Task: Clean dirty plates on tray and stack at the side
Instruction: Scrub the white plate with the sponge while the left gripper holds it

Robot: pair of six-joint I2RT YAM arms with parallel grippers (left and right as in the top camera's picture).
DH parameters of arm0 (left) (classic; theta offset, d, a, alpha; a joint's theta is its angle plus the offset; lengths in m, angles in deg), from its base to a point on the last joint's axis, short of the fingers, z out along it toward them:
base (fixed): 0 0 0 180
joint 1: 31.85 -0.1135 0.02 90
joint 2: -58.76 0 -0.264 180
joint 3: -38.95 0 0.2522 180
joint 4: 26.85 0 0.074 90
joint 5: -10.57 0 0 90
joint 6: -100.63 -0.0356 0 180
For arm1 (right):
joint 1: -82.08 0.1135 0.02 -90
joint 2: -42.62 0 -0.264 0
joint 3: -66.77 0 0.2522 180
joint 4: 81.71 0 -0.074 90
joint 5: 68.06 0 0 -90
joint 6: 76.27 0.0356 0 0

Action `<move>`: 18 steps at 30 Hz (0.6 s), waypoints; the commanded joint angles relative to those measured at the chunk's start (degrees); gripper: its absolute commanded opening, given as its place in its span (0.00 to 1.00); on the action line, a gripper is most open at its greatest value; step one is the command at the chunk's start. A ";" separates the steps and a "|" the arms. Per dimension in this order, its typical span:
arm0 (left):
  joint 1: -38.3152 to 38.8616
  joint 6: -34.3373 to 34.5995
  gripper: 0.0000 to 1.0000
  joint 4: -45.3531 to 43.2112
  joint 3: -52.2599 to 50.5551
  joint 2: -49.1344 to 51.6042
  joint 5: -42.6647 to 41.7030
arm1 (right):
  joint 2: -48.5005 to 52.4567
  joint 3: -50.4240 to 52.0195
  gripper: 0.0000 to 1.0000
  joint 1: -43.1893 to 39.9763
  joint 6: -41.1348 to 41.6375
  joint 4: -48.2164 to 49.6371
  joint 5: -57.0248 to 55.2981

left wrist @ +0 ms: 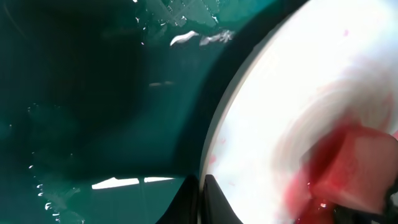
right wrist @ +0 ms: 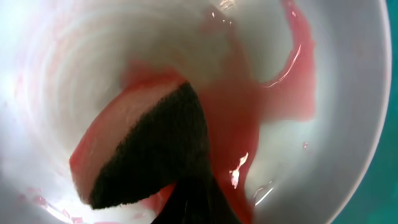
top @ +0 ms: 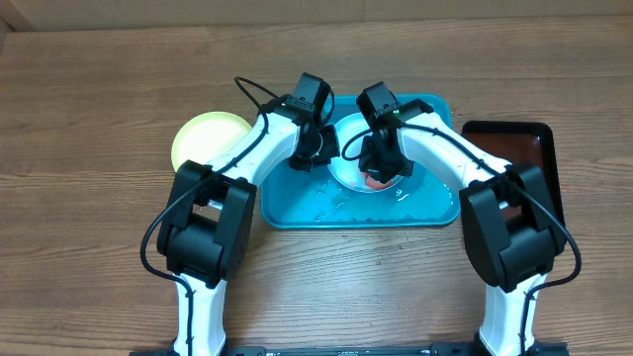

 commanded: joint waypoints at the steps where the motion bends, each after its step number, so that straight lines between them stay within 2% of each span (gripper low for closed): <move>1: -0.28 -2.03 0.04 0.76 -0.68 0.15 -1.92 | 0.61 1.95 0.04 -2.47 1.97 3.04 -5.73; 9: -0.31 -2.32 0.04 2.25 -0.68 0.15 -3.34 | 0.61 1.73 0.04 -4.85 2.84 11.21 -8.50; 13: -0.31 -2.47 0.04 2.58 -0.68 0.15 -3.74 | 0.61 1.73 0.04 -4.70 -3.23 19.08 0.72; 18: -0.31 -2.40 0.04 2.36 -0.68 0.15 -3.80 | 0.63 1.73 0.04 -2.73 -3.54 22.43 9.18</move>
